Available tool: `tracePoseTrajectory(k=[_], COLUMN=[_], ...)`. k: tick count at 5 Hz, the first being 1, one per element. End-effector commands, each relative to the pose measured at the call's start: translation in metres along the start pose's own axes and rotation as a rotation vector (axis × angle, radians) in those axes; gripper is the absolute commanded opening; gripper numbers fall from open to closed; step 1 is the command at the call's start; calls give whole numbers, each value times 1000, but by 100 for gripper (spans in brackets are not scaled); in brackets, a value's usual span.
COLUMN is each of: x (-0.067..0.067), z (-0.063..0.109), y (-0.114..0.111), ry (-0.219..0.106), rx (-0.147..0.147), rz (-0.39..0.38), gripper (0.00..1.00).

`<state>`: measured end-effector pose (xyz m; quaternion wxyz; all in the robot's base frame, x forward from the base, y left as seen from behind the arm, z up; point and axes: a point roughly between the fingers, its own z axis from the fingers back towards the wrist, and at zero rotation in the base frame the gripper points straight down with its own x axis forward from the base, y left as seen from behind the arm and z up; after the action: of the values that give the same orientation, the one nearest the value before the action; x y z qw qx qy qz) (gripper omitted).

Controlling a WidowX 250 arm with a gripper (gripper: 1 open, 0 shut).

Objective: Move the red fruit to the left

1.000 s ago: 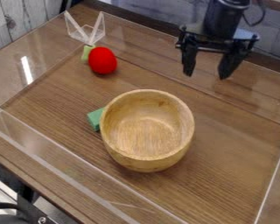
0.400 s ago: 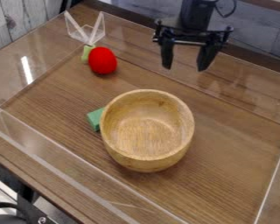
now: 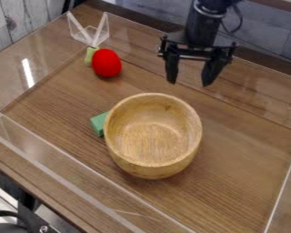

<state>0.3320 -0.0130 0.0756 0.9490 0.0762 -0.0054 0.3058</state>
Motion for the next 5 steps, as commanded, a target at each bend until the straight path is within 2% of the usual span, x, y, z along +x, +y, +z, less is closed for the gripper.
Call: tracePoseTrajectory(k=[1,2,4,5], x=[5,5,17,15], z=[25,41,38,27], y=[-13,-19,-9,-15], ry=[-38,-44,-46,-49], rx=[-51,-81,-70,-39], rz=[-16,-25,48,72], gripper=[100,100,100,100])
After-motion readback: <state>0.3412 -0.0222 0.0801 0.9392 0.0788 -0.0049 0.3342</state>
